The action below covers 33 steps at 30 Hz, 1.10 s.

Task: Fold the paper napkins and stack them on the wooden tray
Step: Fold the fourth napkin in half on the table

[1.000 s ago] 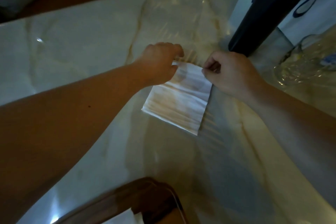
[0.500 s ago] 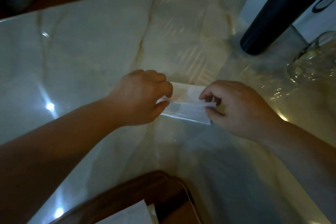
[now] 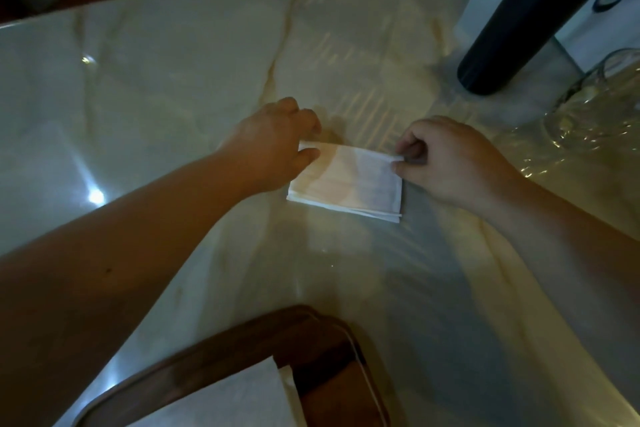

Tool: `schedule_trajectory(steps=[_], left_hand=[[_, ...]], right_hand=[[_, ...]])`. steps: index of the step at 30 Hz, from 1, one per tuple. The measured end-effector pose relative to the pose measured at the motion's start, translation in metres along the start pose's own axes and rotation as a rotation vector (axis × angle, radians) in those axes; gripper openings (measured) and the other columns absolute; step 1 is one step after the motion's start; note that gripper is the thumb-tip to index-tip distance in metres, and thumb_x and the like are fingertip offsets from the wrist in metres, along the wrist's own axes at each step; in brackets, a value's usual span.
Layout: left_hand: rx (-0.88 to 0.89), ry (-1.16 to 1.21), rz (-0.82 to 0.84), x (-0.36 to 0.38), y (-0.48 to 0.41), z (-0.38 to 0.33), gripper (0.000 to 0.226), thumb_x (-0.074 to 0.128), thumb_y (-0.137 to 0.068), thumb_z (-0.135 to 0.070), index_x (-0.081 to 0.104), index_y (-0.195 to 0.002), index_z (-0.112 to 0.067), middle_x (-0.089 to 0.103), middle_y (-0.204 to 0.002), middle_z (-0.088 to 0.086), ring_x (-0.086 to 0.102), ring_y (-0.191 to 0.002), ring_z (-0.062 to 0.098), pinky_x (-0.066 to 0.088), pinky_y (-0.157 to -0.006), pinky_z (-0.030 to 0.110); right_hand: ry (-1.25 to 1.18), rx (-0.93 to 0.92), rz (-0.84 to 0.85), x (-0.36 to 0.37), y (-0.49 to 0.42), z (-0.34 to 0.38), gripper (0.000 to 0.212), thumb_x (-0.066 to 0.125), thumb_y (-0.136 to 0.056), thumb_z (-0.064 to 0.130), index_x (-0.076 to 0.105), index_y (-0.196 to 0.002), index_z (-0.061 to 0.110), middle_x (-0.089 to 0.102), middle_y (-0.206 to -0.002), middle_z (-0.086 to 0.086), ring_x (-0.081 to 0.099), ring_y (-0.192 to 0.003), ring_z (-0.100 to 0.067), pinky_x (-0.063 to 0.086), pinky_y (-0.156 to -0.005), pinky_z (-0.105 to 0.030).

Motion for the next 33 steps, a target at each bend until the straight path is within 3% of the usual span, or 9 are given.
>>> schedule_trajectory(steps=[5, 11, 14, 16, 22, 26, 29, 33], left_hand=[[0.019, 0.023, 0.042, -0.001, 0.0, -0.007, 0.011, 0.059, -0.085, -0.033, 0.061, -0.09, -0.023, 0.047, -0.093, 0.0, 0.046, -0.08, 0.015, 0.047, -0.072, 0.034], [-0.208, 0.467, -0.002, -0.016, 0.032, 0.009, 0.006, 0.064, -0.081, -0.024, 0.06, -0.077, -0.026, 0.065, -0.071, -0.01, 0.059, -0.061, -0.002, 0.041, -0.052, 0.005], [-0.309, 0.817, -0.037, -0.028, 0.06, 0.015, 0.008, 0.068, -0.081, -0.014, 0.063, -0.076, -0.017, 0.073, -0.067, -0.003, 0.069, -0.064, 0.008, 0.058, -0.06, 0.021], [-0.347, 0.948, -0.069, -0.036, 0.083, 0.02, 0.013, 0.069, -0.08, -0.008, 0.062, -0.073, -0.017, 0.073, -0.063, -0.003, 0.07, -0.064, 0.015, 0.06, -0.057, 0.031], [-0.442, 1.001, -0.099, -0.043, 0.157, 0.038, 0.018, 0.07, -0.078, -0.006, 0.064, -0.072, -0.022, 0.071, -0.061, -0.007, 0.069, -0.06, 0.009, 0.054, -0.05, 0.024], [-0.526, 0.925, -0.096, -0.039, 0.212, 0.045, 0.015, 0.075, -0.074, -0.014, 0.066, -0.07, -0.026, 0.071, -0.063, -0.008, 0.068, -0.055, 0.012, 0.054, -0.048, 0.024], [-0.589, 0.894, -0.108, -0.033, 0.252, 0.045, 0.018, 0.077, -0.072, -0.011, 0.066, -0.07, -0.025, 0.071, -0.065, -0.009, 0.068, -0.051, 0.014, 0.053, -0.045, 0.023], [-0.627, 0.868, -0.073, -0.024, 0.294, 0.038, 0.019, 0.076, -0.072, -0.014, 0.065, -0.073, -0.029, 0.072, -0.071, -0.014, 0.07, -0.056, 0.008, 0.051, -0.047, 0.015]], right_hand=[[-0.014, -0.002, -0.023, -0.001, 0.0, 0.009, 0.008, 0.073, -0.075, 0.019, 0.066, -0.08, 0.017, 0.056, -0.084, 0.002, 0.059, -0.082, -0.021, 0.039, -0.068, -0.026], [-0.417, 0.048, -0.075, -0.01, 0.015, 0.016, 0.01, 0.076, -0.076, 0.022, 0.067, -0.078, 0.018, 0.069, -0.071, 0.006, 0.062, -0.06, -0.002, 0.045, -0.055, -0.014], [-0.618, 0.04, -0.051, -0.013, 0.026, 0.031, 0.01, 0.075, -0.074, 0.022, 0.066, -0.078, 0.022, 0.07, -0.065, 0.004, 0.064, -0.056, -0.004, 0.045, -0.052, -0.021], [-0.721, 0.014, -0.013, -0.012, 0.036, 0.048, 0.008, 0.073, -0.073, 0.022, 0.066, -0.077, 0.024, 0.071, -0.066, 0.004, 0.065, -0.052, -0.01, 0.045, -0.05, -0.027], [-0.816, -0.02, 0.12, 0.006, 0.067, 0.096, 0.012, 0.074, -0.072, 0.015, 0.064, -0.076, 0.022, 0.071, -0.07, 0.003, 0.059, -0.043, -0.009, 0.044, -0.042, -0.027], [-0.845, -0.011, 0.24, 0.032, 0.094, 0.121, 0.016, 0.072, -0.075, 0.004, 0.063, -0.077, 0.018, 0.069, -0.073, 0.0, 0.06, -0.045, -0.011, 0.045, -0.047, -0.03], [-0.844, 0.009, 0.339, 0.054, 0.116, 0.131, 0.018, 0.074, -0.074, 0.005, 0.063, -0.075, 0.019, 0.066, -0.064, -0.001, 0.056, -0.044, -0.018, 0.044, -0.05, -0.033], [-0.855, 0.003, 0.433, 0.074, 0.144, 0.14, 0.021, 0.073, -0.077, -0.001, 0.064, -0.076, 0.018, 0.068, -0.063, 0.002, 0.059, -0.047, -0.009, 0.045, -0.046, -0.022]])
Point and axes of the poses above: each hand's wrist, its own y-axis away from the middle knuckle, its own x-axis out of the palm, z = x × y, the point moved 8 cm from there along -y, towards the middle knuckle
